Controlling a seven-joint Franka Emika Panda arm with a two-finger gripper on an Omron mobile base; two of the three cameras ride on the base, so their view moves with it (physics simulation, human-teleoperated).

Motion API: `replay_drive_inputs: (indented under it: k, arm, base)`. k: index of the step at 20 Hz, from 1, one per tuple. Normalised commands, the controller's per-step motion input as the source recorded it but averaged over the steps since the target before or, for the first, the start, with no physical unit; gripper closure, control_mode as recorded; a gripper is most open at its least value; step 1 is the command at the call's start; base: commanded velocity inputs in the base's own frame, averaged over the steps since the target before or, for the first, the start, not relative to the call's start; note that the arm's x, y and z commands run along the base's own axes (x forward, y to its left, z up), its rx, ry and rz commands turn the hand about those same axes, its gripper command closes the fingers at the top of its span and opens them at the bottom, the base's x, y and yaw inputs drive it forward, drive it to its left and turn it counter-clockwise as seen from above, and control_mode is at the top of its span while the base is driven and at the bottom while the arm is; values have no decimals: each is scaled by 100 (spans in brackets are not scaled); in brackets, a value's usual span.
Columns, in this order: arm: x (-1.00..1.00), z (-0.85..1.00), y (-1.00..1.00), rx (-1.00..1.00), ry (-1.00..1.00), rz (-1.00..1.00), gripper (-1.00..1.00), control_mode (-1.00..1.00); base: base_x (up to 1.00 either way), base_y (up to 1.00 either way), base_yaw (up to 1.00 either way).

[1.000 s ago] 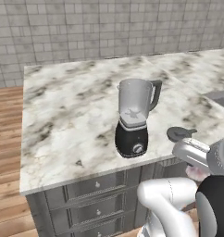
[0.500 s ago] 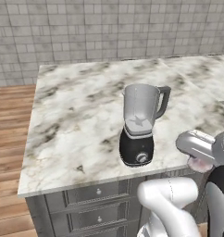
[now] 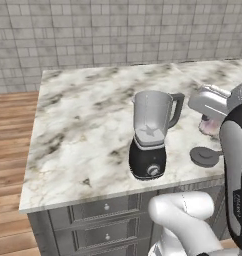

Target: Grab the garlic and lemon from the fridge, place them in the blender, close the lid, and turn on the blender to create a marinade.

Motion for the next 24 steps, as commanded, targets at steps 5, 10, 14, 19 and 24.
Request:
replay_drive_inputs:
  k: [5,10,14,19,24]
  arm:
    - [50,32,-1,0,-9,5,100,-100]
    - [70,10,0,0,-3,10,100,-100]
    - [94,-6,0,0,3,14,100,-100]
    - [86,-51,0,0,15,11,100,-100]
    - [84,-48,2,-1,17,7,100,-100]
  base:
    - [0,0,0]
    - [0,0,0]
    - [0,0,0]
    - [0,0,0]
    - [0,0,0]
